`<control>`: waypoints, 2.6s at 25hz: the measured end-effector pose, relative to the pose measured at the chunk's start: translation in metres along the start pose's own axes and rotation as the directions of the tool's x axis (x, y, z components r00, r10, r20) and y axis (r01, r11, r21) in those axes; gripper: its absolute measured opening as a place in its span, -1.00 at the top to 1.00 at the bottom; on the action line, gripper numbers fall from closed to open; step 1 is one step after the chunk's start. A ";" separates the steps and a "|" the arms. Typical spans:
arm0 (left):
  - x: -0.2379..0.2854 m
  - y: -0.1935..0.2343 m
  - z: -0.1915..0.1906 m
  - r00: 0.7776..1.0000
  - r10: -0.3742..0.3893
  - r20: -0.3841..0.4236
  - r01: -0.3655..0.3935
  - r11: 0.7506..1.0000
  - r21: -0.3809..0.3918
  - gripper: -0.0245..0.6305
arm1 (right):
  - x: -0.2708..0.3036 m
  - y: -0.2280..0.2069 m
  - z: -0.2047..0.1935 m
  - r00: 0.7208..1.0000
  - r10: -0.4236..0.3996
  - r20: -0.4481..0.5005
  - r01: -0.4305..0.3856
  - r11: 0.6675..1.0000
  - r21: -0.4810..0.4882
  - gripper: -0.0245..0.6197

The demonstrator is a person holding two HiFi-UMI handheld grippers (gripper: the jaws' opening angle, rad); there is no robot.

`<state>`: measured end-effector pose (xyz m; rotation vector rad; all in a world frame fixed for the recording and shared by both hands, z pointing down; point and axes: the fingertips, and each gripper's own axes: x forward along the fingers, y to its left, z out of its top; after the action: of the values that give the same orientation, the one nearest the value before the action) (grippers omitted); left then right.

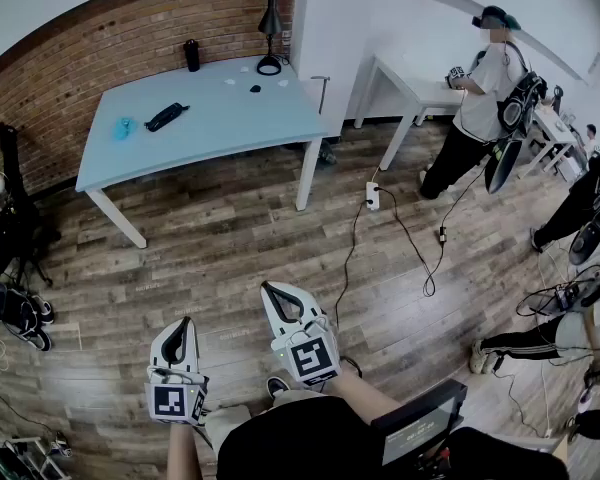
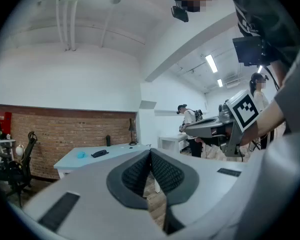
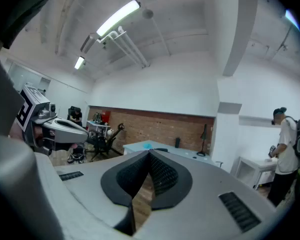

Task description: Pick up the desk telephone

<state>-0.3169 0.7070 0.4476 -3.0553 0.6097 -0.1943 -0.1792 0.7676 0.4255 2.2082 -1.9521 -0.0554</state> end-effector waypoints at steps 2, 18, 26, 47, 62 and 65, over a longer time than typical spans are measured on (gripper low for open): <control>0.004 0.007 0.002 1.000 0.005 -0.010 -0.004 1.000 0.020 0.86 | 0.010 0.005 -0.003 0.999 0.050 -0.012 -0.050 0.998 0.036 0.90; -0.020 0.134 0.006 0.999 -0.053 -0.012 0.054 0.998 0.032 0.86 | 0.117 0.095 0.028 0.993 0.116 0.012 -0.116 0.990 0.085 0.88; -0.032 0.203 -0.007 0.979 -0.204 0.000 0.201 0.967 0.158 0.86 | 0.182 0.152 0.062 0.998 0.059 0.021 -0.060 0.997 0.054 0.88; 0.143 0.260 0.001 0.991 -0.039 -0.129 0.034 0.999 -0.041 0.86 | 0.317 0.015 0.029 0.984 0.174 0.039 -0.178 0.971 0.158 0.88; 0.246 0.331 -0.012 0.990 -0.062 -0.123 0.056 0.997 -0.053 0.86 | 0.399 -0.044 0.002 0.995 0.097 -0.018 -0.094 0.988 0.126 0.88; 0.265 0.361 -0.009 0.990 -0.083 -0.113 0.075 0.994 -0.074 0.86 | 0.430 -0.044 0.016 0.996 0.088 -0.031 -0.085 0.992 0.095 0.88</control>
<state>-0.2124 0.2724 0.4719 -3.1559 0.5106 -0.3620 -0.0821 0.3468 0.4448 2.1621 -2.0686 0.0882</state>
